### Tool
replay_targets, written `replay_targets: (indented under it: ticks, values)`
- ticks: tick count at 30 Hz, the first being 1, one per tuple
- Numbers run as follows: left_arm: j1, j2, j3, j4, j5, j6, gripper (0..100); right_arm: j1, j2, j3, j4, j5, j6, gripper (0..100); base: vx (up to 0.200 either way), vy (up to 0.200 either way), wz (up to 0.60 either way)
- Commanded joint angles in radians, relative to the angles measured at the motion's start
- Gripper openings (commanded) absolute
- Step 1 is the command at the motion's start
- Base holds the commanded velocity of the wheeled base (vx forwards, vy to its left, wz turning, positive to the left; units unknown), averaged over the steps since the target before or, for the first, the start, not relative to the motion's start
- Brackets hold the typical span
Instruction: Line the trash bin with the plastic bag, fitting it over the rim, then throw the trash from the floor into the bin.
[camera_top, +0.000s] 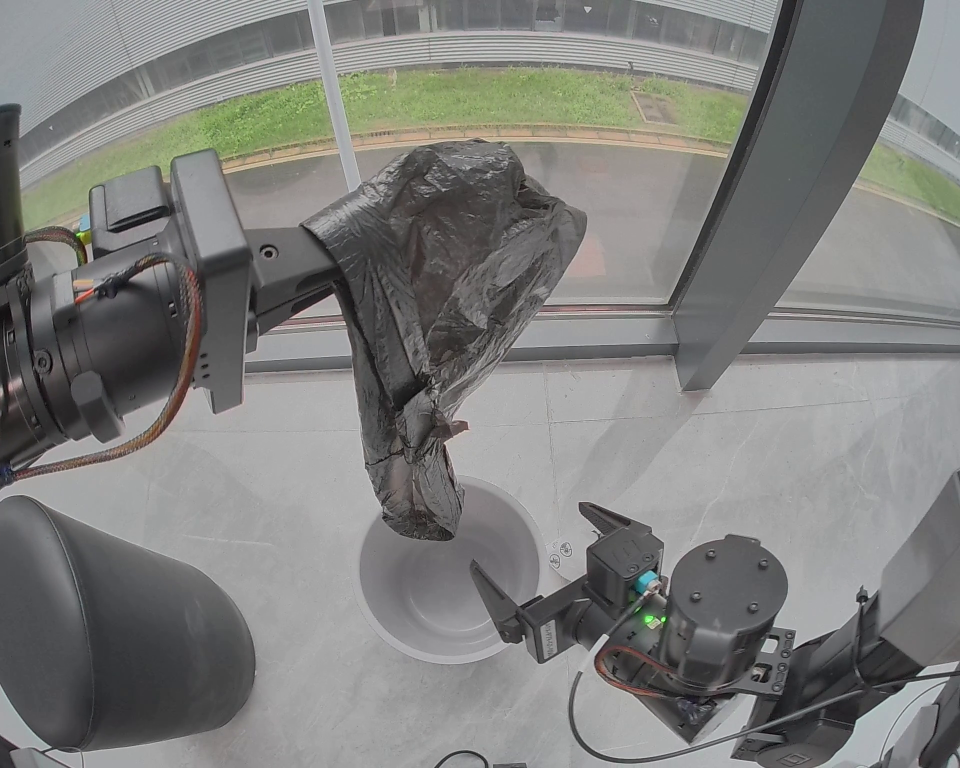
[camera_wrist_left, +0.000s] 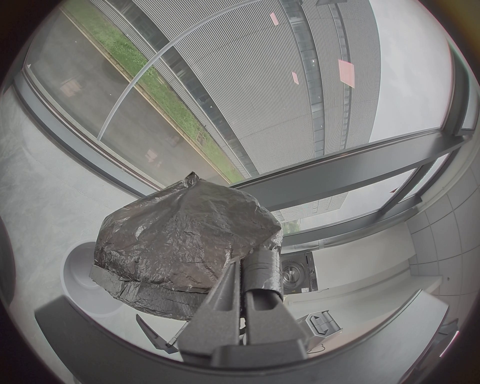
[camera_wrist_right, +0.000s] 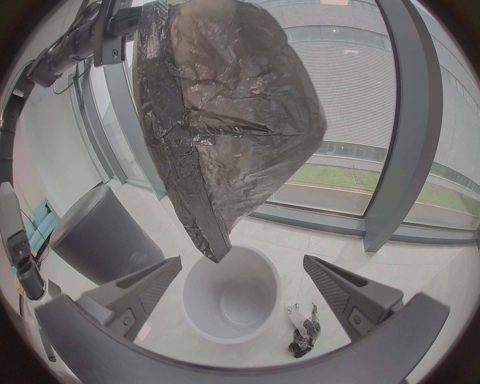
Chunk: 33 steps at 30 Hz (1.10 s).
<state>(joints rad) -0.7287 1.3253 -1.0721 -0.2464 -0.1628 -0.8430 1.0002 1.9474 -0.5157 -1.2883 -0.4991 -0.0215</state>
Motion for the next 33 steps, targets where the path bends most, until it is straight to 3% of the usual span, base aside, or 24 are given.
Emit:
replay_targets:
  ticks: [1, 8, 12, 23, 33]
  values:
    - [-0.001, -0.006, 0.000, -0.002, 0.000, -0.001, 0, -0.026, 0.136, -0.092, -0.016, -0.002, -0.015, 100, 0.000, 0.000, 0.00]
    - [-0.001, -0.021, 0.000, -0.001, -0.003, -0.001, 0, -0.074, 0.249, -0.194, -0.022, -0.033, -0.046, 100, 0.000, 0.000, 0.00]
    - [-0.001, -0.029, 0.001, -0.001, -0.003, -0.001, 0, -0.137, 0.335, -0.283, -0.043, -0.035, -0.114, 100, 0.000, 0.000, 0.00]
    - [-0.001, -0.060, 0.014, 0.004, -0.031, -0.011, 0, -0.155, 0.426, -0.431, -0.045, -0.036, -0.153, 100, 0.000, 0.000, 0.00]
    - [-0.001, -0.060, 0.021, 0.001, -0.032, -0.015, 0, -0.134, 0.384, -0.428, -0.065, -0.039, -0.153, 100, 0.000, 0.000, 0.00]
